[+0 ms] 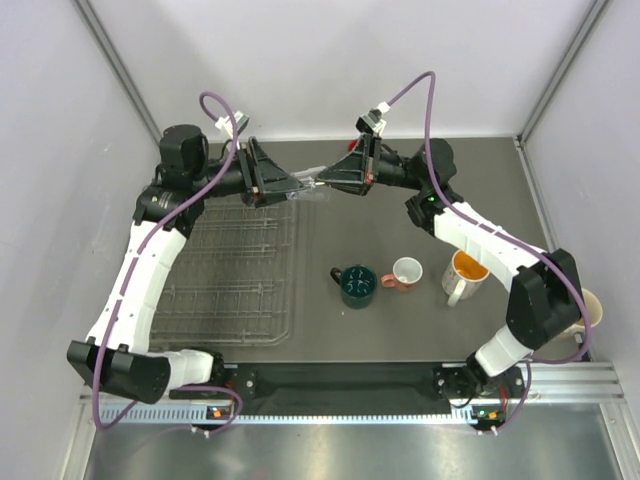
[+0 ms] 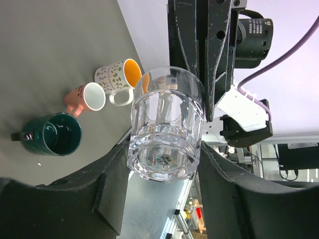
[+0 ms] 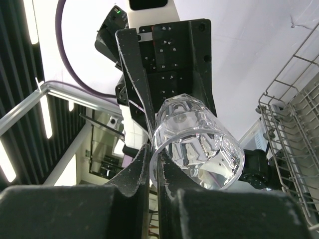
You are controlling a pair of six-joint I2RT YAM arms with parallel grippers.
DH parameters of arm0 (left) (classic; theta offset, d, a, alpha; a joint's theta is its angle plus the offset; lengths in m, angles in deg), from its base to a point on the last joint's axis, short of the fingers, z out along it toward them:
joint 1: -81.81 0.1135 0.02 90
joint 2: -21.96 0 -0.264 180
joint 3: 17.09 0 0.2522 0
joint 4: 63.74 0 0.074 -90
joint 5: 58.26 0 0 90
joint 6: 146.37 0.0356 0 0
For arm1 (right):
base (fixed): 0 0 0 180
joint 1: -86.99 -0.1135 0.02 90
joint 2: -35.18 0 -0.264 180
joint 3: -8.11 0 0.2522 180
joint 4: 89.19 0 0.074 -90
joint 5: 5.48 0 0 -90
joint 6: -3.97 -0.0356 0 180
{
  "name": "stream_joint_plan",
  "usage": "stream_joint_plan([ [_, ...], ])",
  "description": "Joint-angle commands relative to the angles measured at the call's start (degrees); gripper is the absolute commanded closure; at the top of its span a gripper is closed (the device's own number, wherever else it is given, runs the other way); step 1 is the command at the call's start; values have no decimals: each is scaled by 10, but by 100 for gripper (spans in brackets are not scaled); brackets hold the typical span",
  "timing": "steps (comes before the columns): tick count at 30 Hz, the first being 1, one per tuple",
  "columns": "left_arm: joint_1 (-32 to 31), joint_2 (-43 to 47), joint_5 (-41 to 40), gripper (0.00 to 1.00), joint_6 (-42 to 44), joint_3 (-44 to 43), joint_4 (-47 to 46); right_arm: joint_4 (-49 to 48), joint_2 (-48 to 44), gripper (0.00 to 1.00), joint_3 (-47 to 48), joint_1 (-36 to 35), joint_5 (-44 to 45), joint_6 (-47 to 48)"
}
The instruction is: Load the cups into the dish rack
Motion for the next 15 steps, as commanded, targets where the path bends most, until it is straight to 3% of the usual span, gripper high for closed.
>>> stream_joint_plan([
  [1, -2, 20, -2, 81, 1, -1, -35, -35, -7, 100, -3, -14, -2, 7],
  [2, -2, 22, -9, 95, 3, -1, -33, -33, -7, 98, -8, -15, -3, 8],
  [3, -2, 22, -24, 100, 6, -1, -27, -25, -11, 80, -11, -15, -4, 11],
  [6, -2, 26, -59, 100, 21, -1, 1, 70, -33, 52, -15, -9, -1, 66],
  [7, -2, 26, -74, 100, 25, -2, 10, 209, -40, 48, -1, -8, 3, 143],
  [9, -2, 24, -104, 100, 48, -8, 52, 384, -52, 38, 33, 7, 45, 252],
  [10, -1, 17, -142, 100, 58, -13, 70, 487, -55, 37, 54, 14, 66, 351],
  [11, -1, 11, -161, 100, 78, -27, 115, 624, -55, 36, 87, 23, 89, 390],
  [15, -2, -35, -300, 100, 126, -79, 241, 814, -66, 35, 106, 92, 188, 482],
])
